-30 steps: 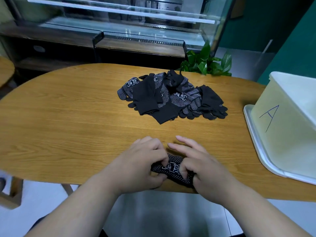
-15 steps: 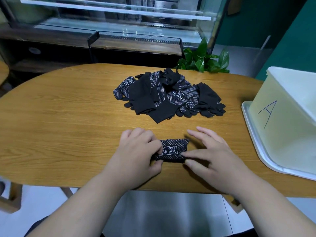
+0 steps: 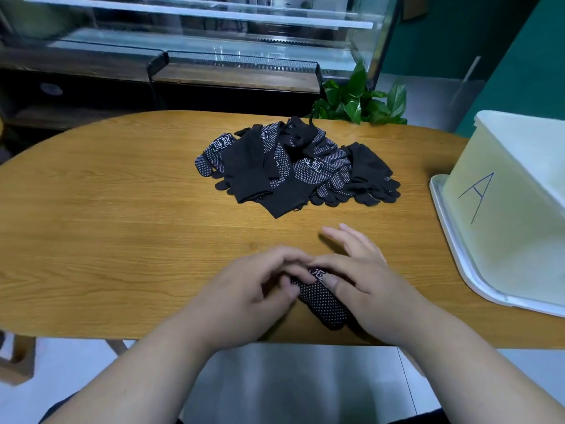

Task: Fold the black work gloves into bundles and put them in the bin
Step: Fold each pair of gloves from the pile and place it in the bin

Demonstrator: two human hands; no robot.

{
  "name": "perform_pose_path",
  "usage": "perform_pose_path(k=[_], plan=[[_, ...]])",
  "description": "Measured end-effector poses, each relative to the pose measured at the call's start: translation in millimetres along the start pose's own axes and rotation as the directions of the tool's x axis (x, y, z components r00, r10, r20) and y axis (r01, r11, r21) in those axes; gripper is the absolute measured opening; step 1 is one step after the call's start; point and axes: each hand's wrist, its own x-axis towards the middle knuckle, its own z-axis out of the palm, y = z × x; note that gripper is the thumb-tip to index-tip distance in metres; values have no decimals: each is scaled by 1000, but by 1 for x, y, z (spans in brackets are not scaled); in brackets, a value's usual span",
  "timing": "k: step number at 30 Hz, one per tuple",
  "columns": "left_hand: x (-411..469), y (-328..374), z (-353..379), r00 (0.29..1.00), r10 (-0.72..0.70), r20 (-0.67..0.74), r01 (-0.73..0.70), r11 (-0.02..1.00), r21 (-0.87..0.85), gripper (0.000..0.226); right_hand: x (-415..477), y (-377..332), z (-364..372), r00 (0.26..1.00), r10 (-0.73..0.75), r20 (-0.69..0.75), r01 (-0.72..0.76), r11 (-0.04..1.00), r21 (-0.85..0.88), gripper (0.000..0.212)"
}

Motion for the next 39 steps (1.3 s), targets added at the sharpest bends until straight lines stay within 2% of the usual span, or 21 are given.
perform_pose_path(k=[1, 3, 5, 8, 10, 13, 15, 19, 24, 27, 30, 34, 37, 39], plan=[[1, -1, 1, 998, 3, -68, -1, 1000, 18, 30, 0, 1, -1, 999, -25, 33, 25, 1000, 2, 41], [6, -5, 2, 979, 38, -200, -6, 988, 157, 22, 1, 1, -2, 993, -80, 91, 81, 997, -6, 42], [9, -11, 0, 973, 4, -232, 52, 971, 232, 20, 2, -1, -3, 982, -137, 130, 142, 990, -23, 46], [8, -15, -2, 982, -125, -142, 168, 922, 349, 40, 4, -2, -3, 979, -155, 132, 159, 987, -19, 40], [7, -15, -2, 976, -185, -113, 215, 893, 396, 50, 4, 3, -4, 989, -147, 10, 147, 989, 33, 32], [8, -13, -3, 967, -236, -94, 254, 890, 378, 56, 0, 8, -16, 991, -38, -131, 49, 995, 86, 28], [7, -11, -4, 961, -263, -85, 276, 887, 372, 47, -5, 9, -24, 993, 36, -114, -28, 997, 68, 24], [7, -6, -4, 961, -271, -54, 270, 882, 385, 22, -8, 4, -26, 997, 70, -41, -71, 997, -29, 20], [6, -4, -5, 957, -289, 33, 257, 895, 365, 27, -6, -4, -25, 988, 151, 45, -149, 988, -37, 16], [5, -1, -6, 957, -275, 92, 224, 902, 370, 22, -6, -6, -26, 983, 158, 93, -153, 987, -51, 13], [3, 4, -7, 948, -307, 83, 267, 909, 319, 17, -5, -7, -26, 982, 158, 99, -158, 987, -11, 8], [5, 11, -6, 952, -307, 19, 300, 939, 167, 17, -5, -6, -33, 975, 187, 119, -202, 972, 123, 9], [6, 12, -6, 936, -350, -48, 352, 934, 64, 17, -8, -7, -36, 977, 162, 138, -200, 923, 329, 9], [9, 14, -6, 917, -395, -49, 390, 917, -85, 19, -11, -8, -39, 985, 143, 99, -173, 875, 452, 14]])
